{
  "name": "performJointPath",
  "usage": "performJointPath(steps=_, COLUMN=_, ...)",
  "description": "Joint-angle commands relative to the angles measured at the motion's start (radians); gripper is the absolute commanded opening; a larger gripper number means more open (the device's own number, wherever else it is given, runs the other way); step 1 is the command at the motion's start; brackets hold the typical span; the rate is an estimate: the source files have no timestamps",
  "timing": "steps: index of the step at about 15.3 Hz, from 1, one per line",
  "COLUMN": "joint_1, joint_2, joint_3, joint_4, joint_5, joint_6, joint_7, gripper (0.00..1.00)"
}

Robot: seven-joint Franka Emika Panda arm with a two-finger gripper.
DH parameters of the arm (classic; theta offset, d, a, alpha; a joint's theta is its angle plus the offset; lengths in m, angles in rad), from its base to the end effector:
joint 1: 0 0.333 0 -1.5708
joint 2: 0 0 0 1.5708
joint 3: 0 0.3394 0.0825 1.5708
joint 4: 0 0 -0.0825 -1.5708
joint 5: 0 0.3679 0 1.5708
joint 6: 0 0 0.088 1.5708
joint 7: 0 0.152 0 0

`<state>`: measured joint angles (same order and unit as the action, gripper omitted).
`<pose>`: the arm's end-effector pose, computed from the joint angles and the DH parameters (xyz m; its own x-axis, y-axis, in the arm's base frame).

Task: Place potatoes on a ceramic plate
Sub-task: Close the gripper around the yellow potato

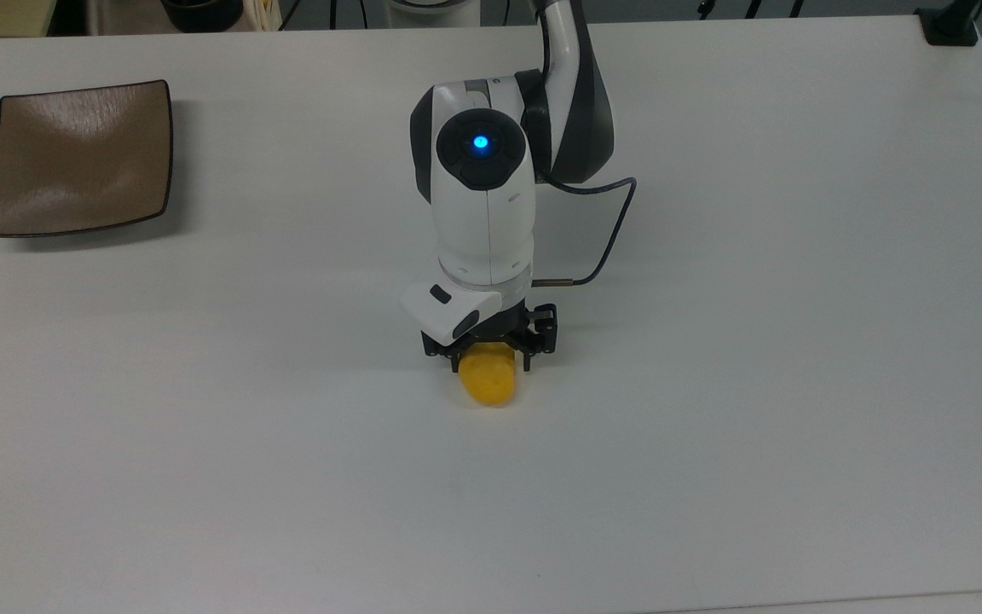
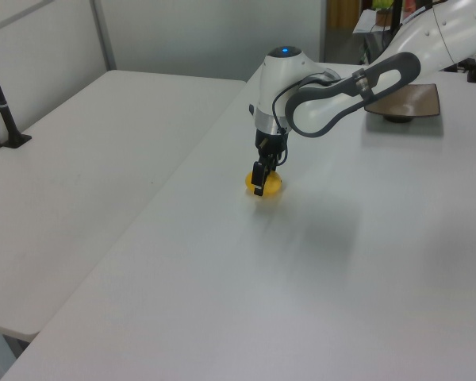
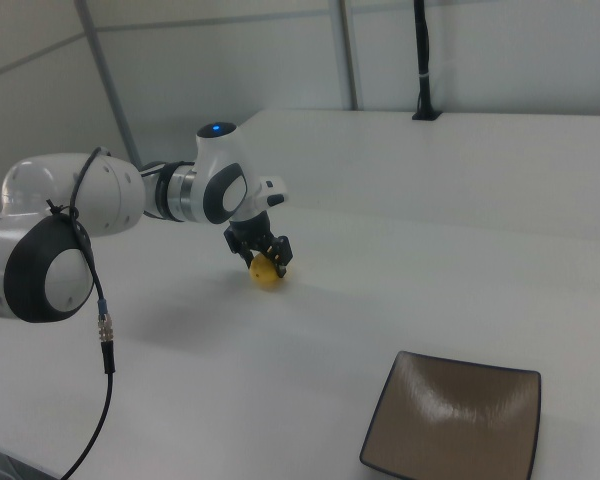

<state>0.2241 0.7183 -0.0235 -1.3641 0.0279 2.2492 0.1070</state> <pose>0.7424 0.1566 0.2909 0.9830 0.0816 0.1643 0.0871 -0.9958 -0.0266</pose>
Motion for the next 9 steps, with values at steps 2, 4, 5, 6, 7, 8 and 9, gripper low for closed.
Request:
performJointPath(steps=2, joint_1=0.008, joint_2=0.009, joint_3=-0.009, joint_4=0.020, joint_5=-0.020, joint_6=0.009, joint_7=0.026, gripper=0.44)
performJointPath(steps=4, joint_1=0.003, joint_2=0.001, joint_3=-0.009, joint_4=0.020, joint_5=-0.019, joint_6=0.009, joint_7=0.025, gripper=0.27)
performJointPath(steps=5, joint_1=0.000, joint_2=-0.011, joint_3=-0.009, joint_4=0.020, joint_5=-0.019, joint_6=0.003, joint_7=0.023, gripper=0.24)
performJointPath(steps=6, joint_1=-0.006, joint_2=-0.032, joint_3=-0.009, joint_4=0.014, joint_5=-0.016, joint_6=0.000, joint_7=0.023, gripper=0.24)
performJointPath(steps=7, joint_1=-0.005, joint_2=-0.049, joint_3=-0.009, joint_4=0.011, joint_5=-0.016, joint_6=-0.003, joint_7=0.023, gripper=0.24)
performJointPath(steps=8, joint_1=-0.005, joint_2=-0.071, joint_3=-0.009, joint_4=0.004, joint_5=-0.017, joint_6=-0.005, joint_7=0.023, gripper=0.24)
performJointPath(steps=9, joint_1=-0.005, joint_2=-0.097, joint_3=-0.009, joint_4=-0.010, joint_5=-0.014, joint_6=-0.005, joint_7=0.023, gripper=0.24)
